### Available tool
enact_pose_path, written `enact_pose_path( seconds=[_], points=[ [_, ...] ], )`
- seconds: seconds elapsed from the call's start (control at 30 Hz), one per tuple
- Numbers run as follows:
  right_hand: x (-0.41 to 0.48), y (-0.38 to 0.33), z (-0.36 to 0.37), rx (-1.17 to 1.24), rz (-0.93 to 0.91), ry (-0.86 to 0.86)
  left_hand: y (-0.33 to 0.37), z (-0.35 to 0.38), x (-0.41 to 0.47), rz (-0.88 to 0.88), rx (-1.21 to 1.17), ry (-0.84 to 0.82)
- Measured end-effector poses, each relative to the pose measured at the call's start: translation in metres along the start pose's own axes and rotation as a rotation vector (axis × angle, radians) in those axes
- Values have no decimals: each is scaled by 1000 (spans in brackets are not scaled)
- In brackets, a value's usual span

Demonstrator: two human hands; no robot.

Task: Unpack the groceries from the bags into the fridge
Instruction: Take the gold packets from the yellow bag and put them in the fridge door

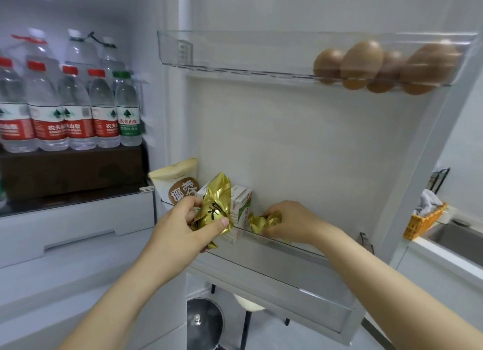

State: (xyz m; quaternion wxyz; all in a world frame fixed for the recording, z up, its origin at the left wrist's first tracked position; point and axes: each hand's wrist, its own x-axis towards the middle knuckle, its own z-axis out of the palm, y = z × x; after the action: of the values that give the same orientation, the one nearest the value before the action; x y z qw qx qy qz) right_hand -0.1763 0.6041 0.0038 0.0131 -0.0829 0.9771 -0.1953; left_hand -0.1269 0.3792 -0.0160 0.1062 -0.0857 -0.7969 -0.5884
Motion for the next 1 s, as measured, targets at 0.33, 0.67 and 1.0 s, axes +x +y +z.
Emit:
enact_pose_path(
  seconds=[0.33,0.67,1.0],
  points=[
    [8,-7,16,-124,0,-51,-8,-3,9,40,-15,-60],
    [-21,20,-7,115,2,165,8,-7,32,171,216,-91],
    [-68,46,-4,233,25,455,44,21,63,275,611,-438]
  ],
)
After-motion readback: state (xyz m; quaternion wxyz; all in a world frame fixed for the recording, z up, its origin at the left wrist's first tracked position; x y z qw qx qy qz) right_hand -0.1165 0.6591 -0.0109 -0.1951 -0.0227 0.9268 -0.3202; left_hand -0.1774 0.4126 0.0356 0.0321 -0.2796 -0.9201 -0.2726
